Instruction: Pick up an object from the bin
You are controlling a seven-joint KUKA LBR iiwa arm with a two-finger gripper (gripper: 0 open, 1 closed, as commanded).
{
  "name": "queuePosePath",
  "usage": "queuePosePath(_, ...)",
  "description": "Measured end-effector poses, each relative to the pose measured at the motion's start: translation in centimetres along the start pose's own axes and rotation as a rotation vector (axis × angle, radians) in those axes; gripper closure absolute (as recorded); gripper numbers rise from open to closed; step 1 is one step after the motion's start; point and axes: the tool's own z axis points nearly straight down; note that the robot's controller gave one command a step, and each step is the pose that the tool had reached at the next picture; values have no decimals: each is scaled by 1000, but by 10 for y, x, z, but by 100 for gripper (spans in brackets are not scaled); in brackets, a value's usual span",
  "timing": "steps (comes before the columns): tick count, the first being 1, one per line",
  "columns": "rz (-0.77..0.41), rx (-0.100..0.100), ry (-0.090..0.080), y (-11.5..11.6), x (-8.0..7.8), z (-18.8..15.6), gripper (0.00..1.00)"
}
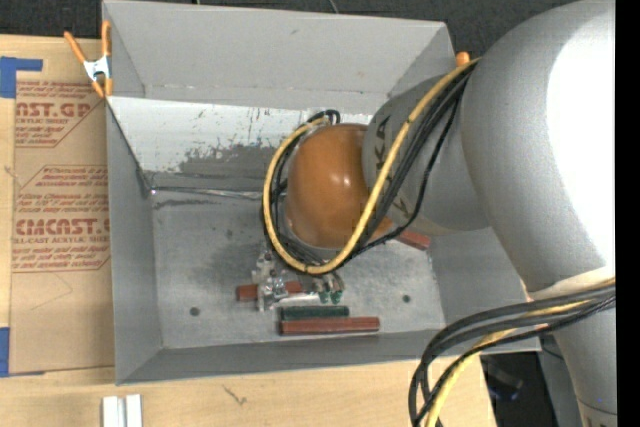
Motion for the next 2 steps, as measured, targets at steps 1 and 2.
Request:
queuePosePath(1,0,0,0,0,0,0,100)
queuePosePath(2,-30,3,21,17,-13,-132,100)
